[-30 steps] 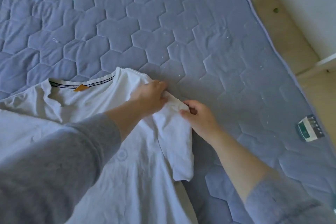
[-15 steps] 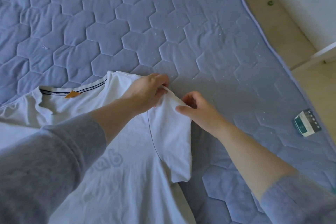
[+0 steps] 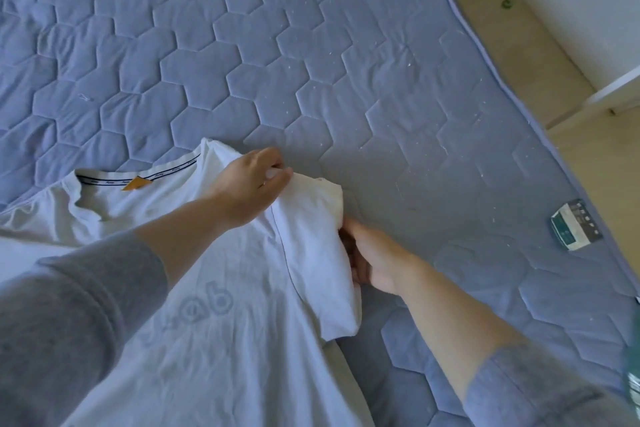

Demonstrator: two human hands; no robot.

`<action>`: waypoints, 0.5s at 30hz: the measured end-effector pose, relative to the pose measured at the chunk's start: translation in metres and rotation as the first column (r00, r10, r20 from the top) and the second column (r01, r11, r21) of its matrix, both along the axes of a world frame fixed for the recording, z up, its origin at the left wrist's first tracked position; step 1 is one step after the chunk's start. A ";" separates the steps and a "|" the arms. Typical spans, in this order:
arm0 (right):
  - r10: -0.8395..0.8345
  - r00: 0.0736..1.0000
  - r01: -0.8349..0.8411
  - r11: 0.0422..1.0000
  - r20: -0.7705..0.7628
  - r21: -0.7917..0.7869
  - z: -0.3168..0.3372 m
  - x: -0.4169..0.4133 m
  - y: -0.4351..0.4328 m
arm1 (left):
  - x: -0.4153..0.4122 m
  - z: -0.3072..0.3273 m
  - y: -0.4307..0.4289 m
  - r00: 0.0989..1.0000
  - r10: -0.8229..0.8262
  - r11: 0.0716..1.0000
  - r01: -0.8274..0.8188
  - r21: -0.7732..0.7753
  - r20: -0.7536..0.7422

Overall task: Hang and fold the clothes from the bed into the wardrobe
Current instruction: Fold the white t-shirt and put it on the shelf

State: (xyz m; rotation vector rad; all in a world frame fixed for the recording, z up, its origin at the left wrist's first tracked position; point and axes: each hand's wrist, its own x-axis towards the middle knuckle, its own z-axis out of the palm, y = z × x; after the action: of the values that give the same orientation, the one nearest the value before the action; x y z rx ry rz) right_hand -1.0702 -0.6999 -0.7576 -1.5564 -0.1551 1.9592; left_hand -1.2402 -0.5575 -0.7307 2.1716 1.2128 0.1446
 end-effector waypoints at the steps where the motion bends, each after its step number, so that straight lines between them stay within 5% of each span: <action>1: 0.047 0.999 -0.047 0.999 -0.003 0.017 0.001 -0.001 -0.002 | -0.003 0.001 0.000 1.000 0.009 1.000 -0.009 -0.014 -0.010; 4: 0.010 0.999 -0.014 0.995 0.042 0.102 0.002 -0.003 -0.003 | -0.010 0.002 0.000 0.998 -0.016 0.999 0.013 -0.051 -0.056; 9: -0.485 0.864 0.407 0.830 0.135 0.381 0.022 0.025 0.001 | -0.009 0.004 -0.003 0.998 0.023 1.000 -0.024 -0.020 -0.062; 12: -0.482 0.873 0.405 0.800 0.074 0.442 0.040 0.045 -0.010 | 0.006 0.004 -0.007 1.000 0.003 0.999 -0.002 0.050 -0.016; 15: -0.316 0.940 0.245 0.886 0.126 0.394 0.045 0.043 -0.022 | 0.021 0.004 -0.009 0.998 -0.020 0.999 0.017 0.048 0.058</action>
State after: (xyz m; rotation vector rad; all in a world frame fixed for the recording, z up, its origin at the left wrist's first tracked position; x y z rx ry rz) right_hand -1.0276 -0.7215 -0.7127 -1.4144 -0.3399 1.4550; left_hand -1.2190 -0.5664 -0.7267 2.2031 1.1677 0.2291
